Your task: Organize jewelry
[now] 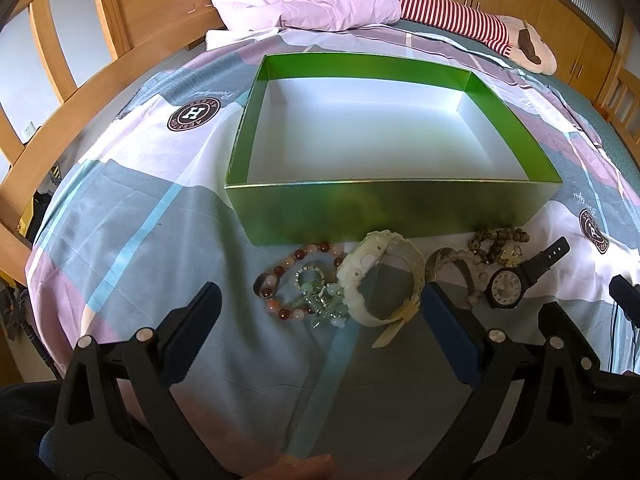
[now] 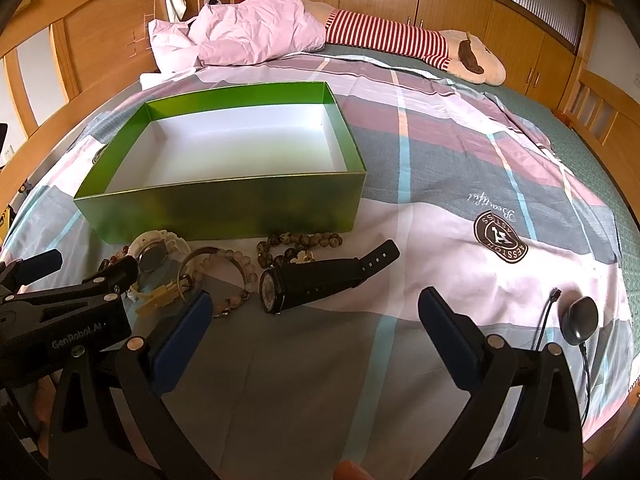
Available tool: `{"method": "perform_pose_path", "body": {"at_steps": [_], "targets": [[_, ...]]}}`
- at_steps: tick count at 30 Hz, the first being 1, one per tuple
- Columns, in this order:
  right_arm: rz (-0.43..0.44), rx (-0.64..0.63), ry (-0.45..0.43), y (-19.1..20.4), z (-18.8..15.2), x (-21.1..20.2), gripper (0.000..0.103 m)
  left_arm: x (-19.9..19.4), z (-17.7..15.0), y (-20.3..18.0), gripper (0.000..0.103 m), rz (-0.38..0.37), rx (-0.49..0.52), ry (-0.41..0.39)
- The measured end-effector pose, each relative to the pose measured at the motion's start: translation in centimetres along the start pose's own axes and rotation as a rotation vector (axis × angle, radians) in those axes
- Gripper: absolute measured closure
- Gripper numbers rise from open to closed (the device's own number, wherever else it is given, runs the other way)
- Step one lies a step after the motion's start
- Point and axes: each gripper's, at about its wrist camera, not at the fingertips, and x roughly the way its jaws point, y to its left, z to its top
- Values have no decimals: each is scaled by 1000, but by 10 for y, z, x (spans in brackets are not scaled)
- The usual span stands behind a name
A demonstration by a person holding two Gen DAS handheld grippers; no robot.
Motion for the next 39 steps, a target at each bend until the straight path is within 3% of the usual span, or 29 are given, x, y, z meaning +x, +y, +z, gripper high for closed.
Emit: {"method": "perform_pose_path", "body": {"at_steps": [39], "targets": [[3,-2,6,3,-6,4,3,3,-2,6,4,4,-5,8]]}}
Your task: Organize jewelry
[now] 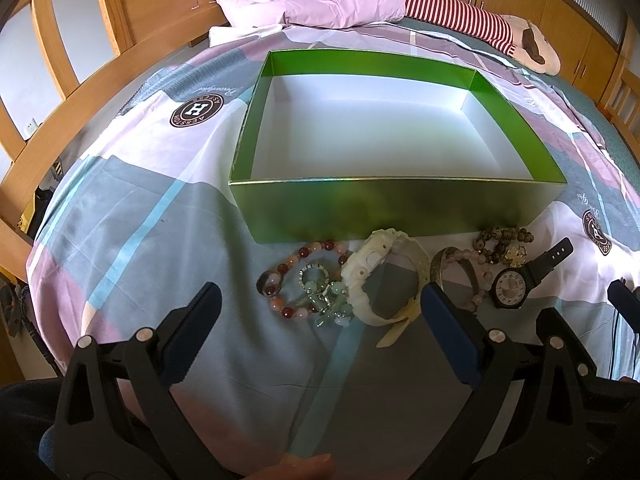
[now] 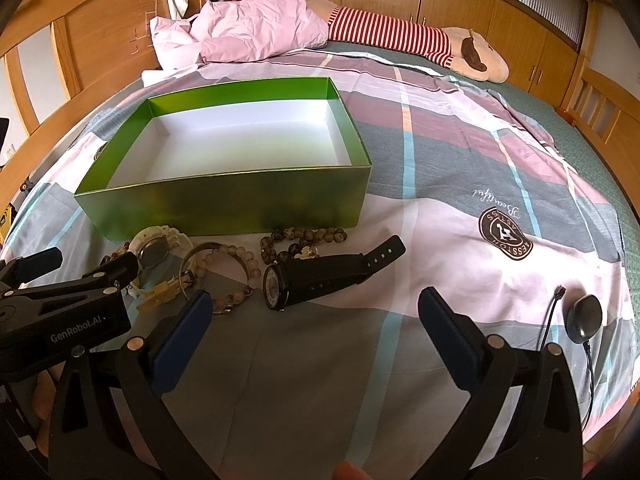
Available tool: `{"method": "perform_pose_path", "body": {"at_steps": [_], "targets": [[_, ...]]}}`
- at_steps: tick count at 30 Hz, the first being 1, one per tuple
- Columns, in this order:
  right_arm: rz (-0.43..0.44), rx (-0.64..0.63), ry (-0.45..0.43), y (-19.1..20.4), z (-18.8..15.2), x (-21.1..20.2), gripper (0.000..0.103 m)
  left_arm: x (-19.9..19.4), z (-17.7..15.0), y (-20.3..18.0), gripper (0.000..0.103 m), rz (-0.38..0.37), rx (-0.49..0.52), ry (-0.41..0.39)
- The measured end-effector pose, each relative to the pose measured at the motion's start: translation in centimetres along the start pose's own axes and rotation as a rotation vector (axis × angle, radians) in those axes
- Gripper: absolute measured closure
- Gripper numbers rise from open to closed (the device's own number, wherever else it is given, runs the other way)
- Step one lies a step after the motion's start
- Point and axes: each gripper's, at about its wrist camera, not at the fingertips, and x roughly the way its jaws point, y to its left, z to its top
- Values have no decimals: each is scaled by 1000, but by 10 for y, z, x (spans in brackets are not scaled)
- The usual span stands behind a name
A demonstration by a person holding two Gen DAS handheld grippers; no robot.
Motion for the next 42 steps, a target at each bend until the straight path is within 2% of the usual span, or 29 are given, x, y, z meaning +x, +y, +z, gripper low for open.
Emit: {"method": "perform_pose_path", "body": {"at_steps": [17,23,29,30,31,32,34,36,38,39,40,42], "targets": [[8,0,6,0,0,2,3,0,0,-2,4,5,3,4],[-18,4,-6,-4,2,1,2,-2,-1,-2,4,-7,15,-7],[-95,8,-9,-29,6,4,3,-13,2,1,7,66,29,-77],[-73,20,6,-36,4,7,5,-13,2,3,17,73,19,-78],[-54,30,15,-39,4,8,13,-12,1,8,34,65,2,-67],[-25,47,28,-44,3,11,24,-10,1,10,40,57,-9,-56],[13,66,38,-46,2,16,37,-2,-1,14,54,43,-37,-5],[58,93,42,-48,5,21,41,5,-2,19,55,8,-68,42],[85,111,40,-45,10,27,41,7,-1,23,55,3,-97,50],[91,108,39,-42,13,30,41,7,-1,28,53,9,-119,49],[93,97,40,-37,16,34,41,7,0,31,45,11,-137,49],[94,60,53,-28,19,44,41,8,1,42,40,9,-193,50]]}}
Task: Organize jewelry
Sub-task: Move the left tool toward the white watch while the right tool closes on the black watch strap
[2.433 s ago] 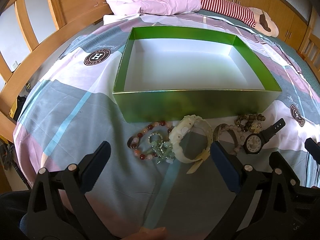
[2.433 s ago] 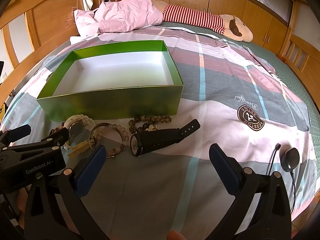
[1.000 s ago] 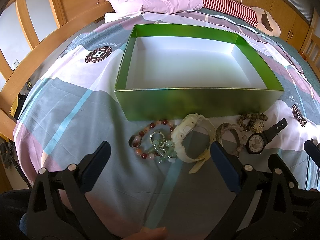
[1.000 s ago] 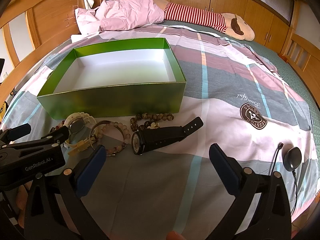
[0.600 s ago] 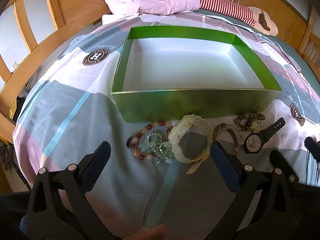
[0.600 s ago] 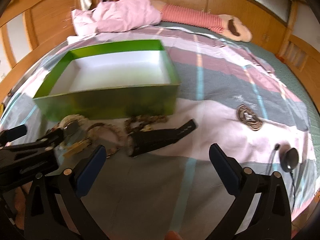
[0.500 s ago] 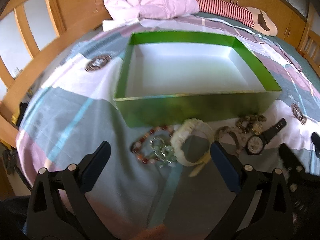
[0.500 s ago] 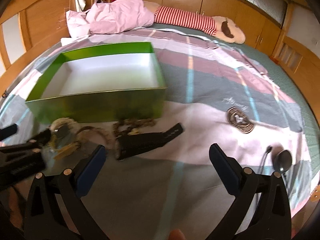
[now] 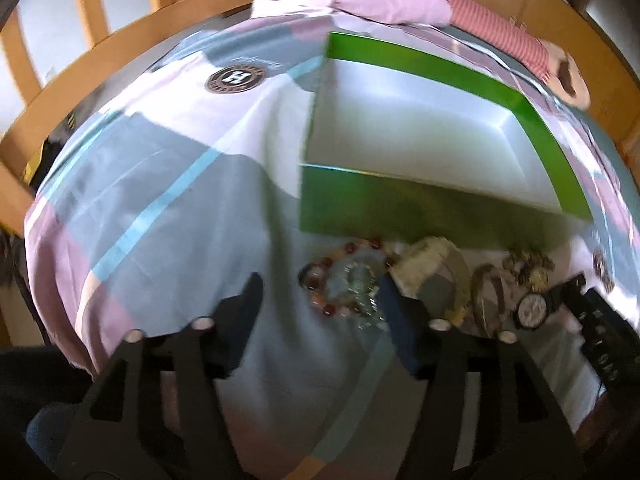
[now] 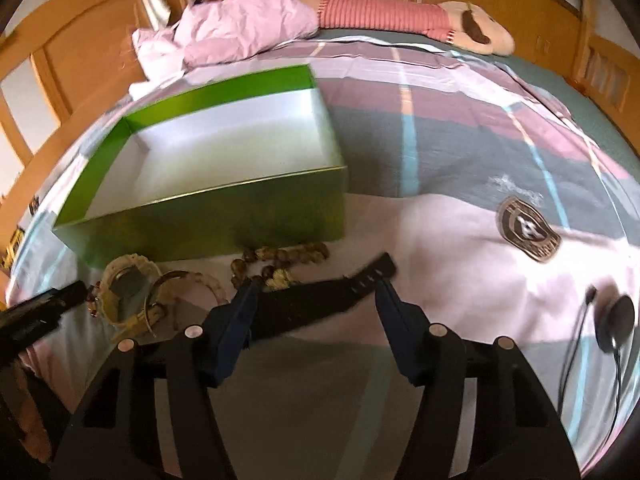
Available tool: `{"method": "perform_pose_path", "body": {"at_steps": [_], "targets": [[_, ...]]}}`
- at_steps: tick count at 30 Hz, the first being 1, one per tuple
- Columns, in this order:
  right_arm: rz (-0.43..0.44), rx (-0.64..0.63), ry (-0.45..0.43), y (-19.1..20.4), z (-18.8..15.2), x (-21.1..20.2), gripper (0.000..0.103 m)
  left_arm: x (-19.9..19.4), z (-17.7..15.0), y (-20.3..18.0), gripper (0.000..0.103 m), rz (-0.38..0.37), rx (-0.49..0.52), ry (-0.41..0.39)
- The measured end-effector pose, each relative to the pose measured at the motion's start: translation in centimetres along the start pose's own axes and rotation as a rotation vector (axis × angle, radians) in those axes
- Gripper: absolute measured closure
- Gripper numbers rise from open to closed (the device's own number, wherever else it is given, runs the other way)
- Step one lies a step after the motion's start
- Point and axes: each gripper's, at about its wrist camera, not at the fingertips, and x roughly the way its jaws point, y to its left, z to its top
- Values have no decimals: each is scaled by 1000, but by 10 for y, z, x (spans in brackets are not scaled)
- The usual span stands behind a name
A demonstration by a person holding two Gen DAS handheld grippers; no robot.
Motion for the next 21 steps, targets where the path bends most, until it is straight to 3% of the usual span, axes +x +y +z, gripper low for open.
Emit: {"method": "perform_pose_path", "body": {"at_steps": [5,9,14,18,21], "targets": [[44,-34,95,8,-7,12,42,3,1,5,40,-8,-44,16],[108,-10,152,-1,-25,12,54,2,-1,-4,47,-45,-9,12],[78,-26,110,-9,-33,-4,58,7,0,-33,70,-61,105,17],[99,4,68,-15,-24,-11,58,12,6,-47,74,-5,174,-8],[109,13,72,-12,-16,-6,58,17,10,-47,74,-11,171,2]]}}
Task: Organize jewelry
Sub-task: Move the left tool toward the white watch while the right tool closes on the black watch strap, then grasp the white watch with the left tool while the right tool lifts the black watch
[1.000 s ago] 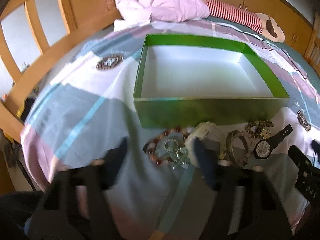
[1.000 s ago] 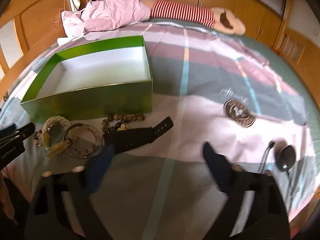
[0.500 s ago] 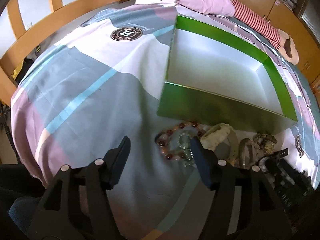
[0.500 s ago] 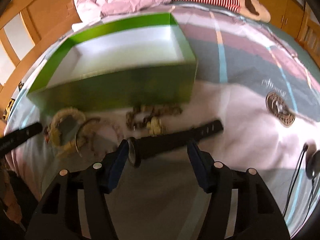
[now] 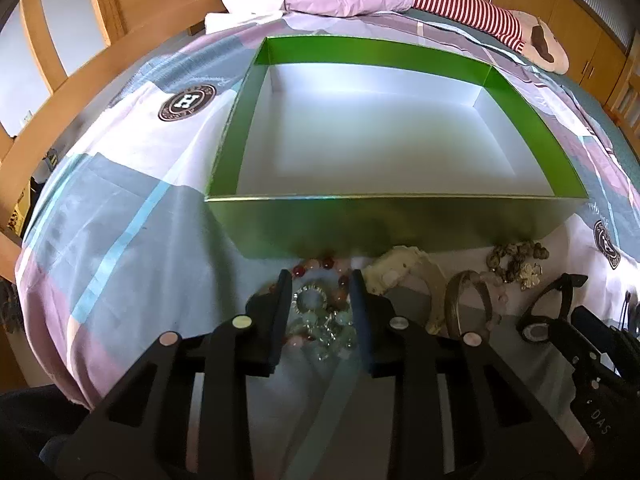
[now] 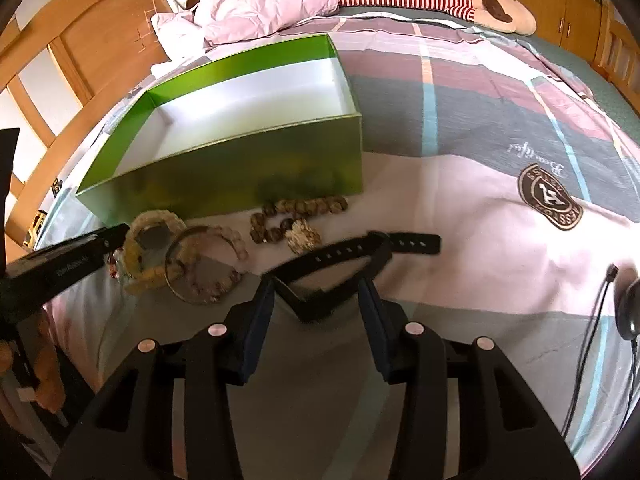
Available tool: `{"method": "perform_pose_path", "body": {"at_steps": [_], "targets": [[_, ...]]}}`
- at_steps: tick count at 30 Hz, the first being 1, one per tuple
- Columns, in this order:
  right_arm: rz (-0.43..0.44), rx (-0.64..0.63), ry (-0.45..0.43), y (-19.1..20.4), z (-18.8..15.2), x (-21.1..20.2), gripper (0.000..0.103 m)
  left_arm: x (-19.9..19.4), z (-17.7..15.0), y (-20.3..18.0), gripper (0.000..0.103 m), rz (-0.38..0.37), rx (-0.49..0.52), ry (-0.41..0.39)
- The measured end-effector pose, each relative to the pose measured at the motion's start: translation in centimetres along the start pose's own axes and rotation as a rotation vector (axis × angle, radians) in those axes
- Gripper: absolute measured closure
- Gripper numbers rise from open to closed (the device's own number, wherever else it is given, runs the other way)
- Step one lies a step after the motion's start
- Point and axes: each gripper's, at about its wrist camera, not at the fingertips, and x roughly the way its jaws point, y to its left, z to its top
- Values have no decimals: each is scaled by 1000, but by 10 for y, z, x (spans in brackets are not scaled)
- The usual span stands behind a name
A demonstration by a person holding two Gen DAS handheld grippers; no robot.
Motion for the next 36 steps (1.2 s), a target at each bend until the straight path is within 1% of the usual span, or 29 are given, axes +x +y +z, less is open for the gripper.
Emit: {"method": "perform_pose_path", "body": {"at_steps": [4,5,6,7,8,9,10,12,15,16,17,19,20,21,22,26,29,30,31,32,34,36], "targets": [[-4,1,15,8,2,11,58,3,-1,9,74,-44,-33,27],[-19,-21,28,12,1,14,62,2,-2,12,75,-47,-41,30],[-24,-40,35,14,0,14,69,2,-4,14,75,-47,-49,30],[-24,-61,47,17,-2,15,82,0,-6,18,75,-51,-64,30],[-12,-72,58,17,-4,14,91,-2,-8,21,75,-64,-80,26],[-2,-73,66,16,-6,13,96,-4,-8,24,75,-75,-91,21],[0,-71,72,14,-8,13,100,-6,-9,24,75,-81,-97,11],[-14,-58,70,7,-10,9,100,-11,-9,22,74,-84,-92,-14],[-18,-2,50,-8,-9,2,98,-14,-9,11,69,-101,-43,-31],[-18,14,40,-12,-8,0,91,-14,-8,6,69,-103,-21,-33],[-18,37,20,-16,-6,-3,79,-13,-8,1,69,-100,-1,-35],[-14,58,-10,-20,-3,-7,62,-11,-5,-7,67,-83,29,-40],[-6,66,-22,-20,-2,-9,60,-11,-4,-9,65,-71,40,-50],[9,69,-32,-19,1,-10,60,-13,-4,-10,60,-67,44,-60],[16,68,-34,-20,1,-10,60,-14,-3,-10,58,-64,44,-67],[16,25,-32,-7,7,1,60,-17,-2,0,58,-66,13,-80],[-8,-57,-47,7,9,9,60,-10,-3,5,55,-117,-21,-27],[-7,-76,-39,10,10,9,62,-7,-3,6,55,-130,-31,-10],[13,-89,-23,12,10,8,73,-5,-3,8,55,-137,-41,2],[32,-97,-10,13,10,7,79,-4,-3,9,55,-139,-47,4],[55,-131,26,15,7,5,79,-3,-3,9,55,-140,-49,6],[40,-142,43,15,1,2,79,-2,-3,5,54,-142,-37,12]]}}
